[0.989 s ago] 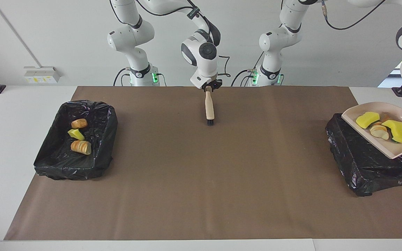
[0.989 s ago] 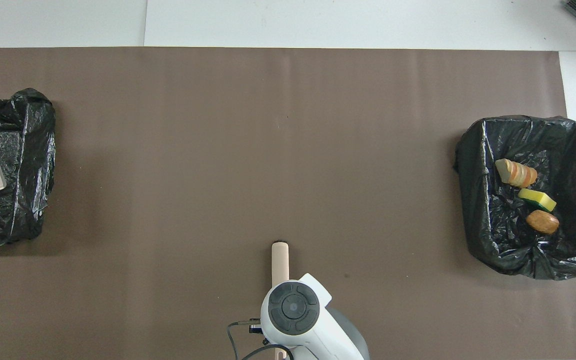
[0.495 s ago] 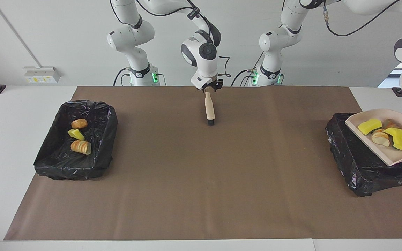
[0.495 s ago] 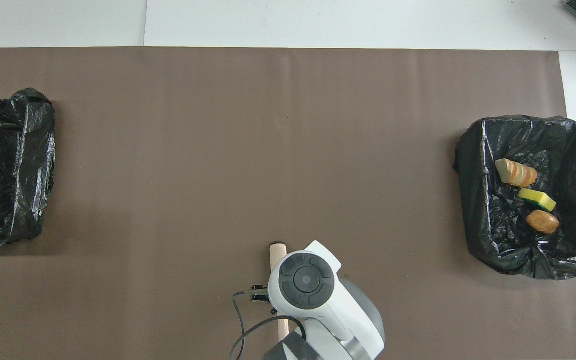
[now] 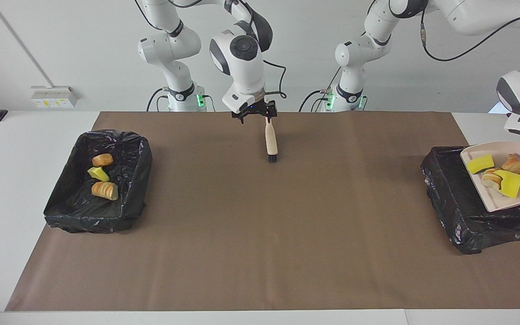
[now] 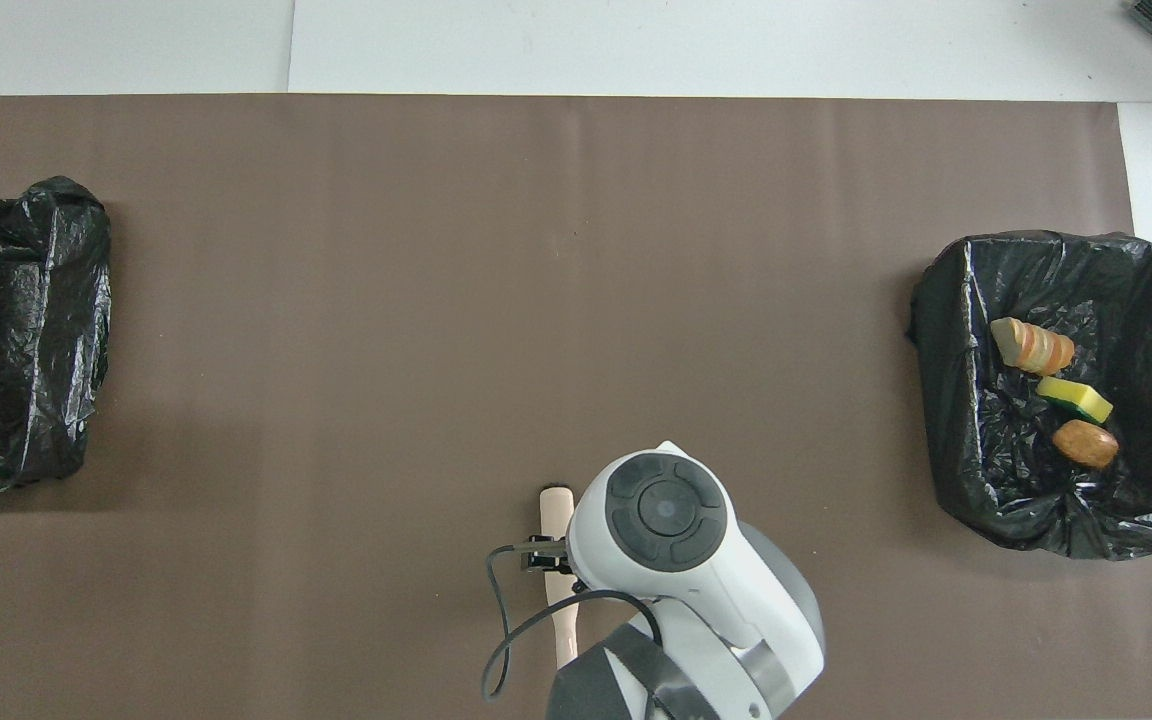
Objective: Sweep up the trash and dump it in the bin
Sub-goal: 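Lay the brush on the table and withdraw the right gripper, then bring the empty dustpan back and set it down with the left gripper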
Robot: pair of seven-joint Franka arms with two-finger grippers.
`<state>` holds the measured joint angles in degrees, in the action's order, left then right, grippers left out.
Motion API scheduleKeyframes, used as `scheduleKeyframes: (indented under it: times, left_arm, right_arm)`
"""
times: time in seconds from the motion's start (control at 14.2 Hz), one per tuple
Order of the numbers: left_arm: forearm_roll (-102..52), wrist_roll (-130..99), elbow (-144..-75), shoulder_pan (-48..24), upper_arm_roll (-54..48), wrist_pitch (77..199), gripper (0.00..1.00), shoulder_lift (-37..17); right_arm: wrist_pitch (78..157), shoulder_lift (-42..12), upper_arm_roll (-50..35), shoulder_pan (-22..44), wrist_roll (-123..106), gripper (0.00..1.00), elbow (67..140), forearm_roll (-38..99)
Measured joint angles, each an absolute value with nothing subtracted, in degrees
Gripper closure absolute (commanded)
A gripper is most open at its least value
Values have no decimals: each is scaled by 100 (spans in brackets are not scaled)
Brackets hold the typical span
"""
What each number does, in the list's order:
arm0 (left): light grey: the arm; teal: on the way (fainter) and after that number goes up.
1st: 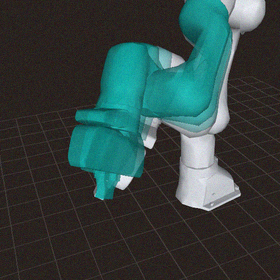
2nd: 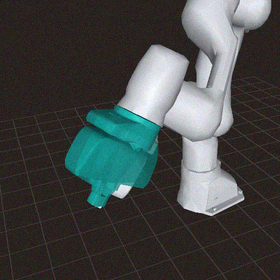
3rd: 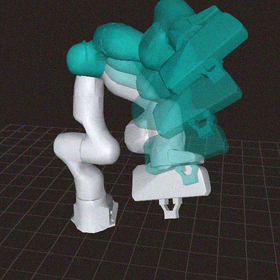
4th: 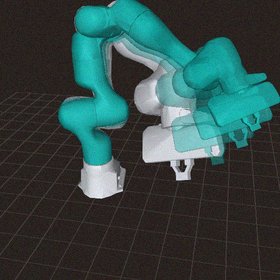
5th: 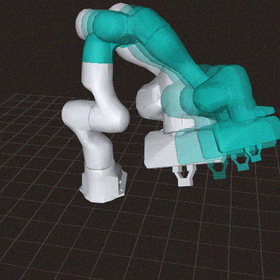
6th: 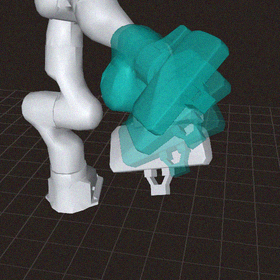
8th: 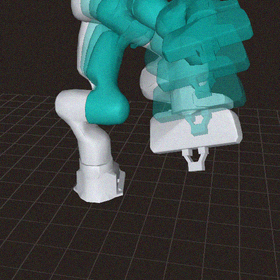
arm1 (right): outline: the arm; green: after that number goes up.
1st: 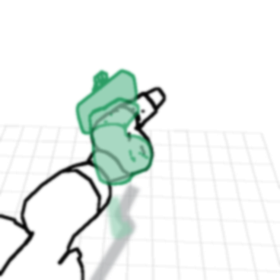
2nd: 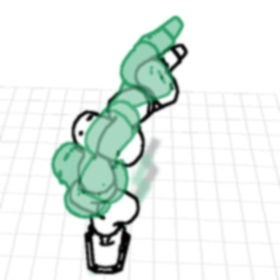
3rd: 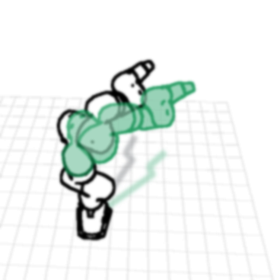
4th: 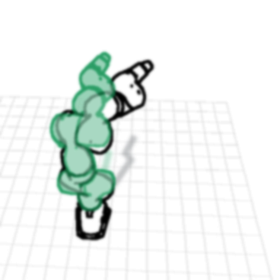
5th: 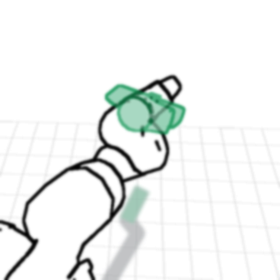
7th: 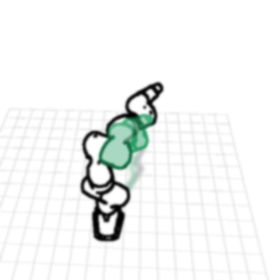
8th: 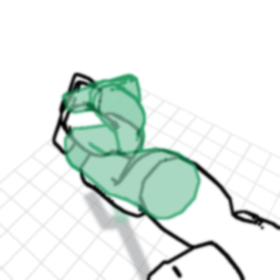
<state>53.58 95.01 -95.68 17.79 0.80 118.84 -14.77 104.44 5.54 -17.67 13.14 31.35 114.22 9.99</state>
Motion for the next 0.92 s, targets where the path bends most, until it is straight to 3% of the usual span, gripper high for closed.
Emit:
scheduleKeyframes:
  times: [0.57,0.92]
  left_arm:
    - [6126,9229,-9415,1522,81,11029,100,-1081]
    - [5172,9229,-9335,1402,18,10744,100,-785]
  right_arm:
    - [9889,646,-1749,593,2616,0,10920,978]
    - [9662,645,-1576,326,2008,0,10735,798]
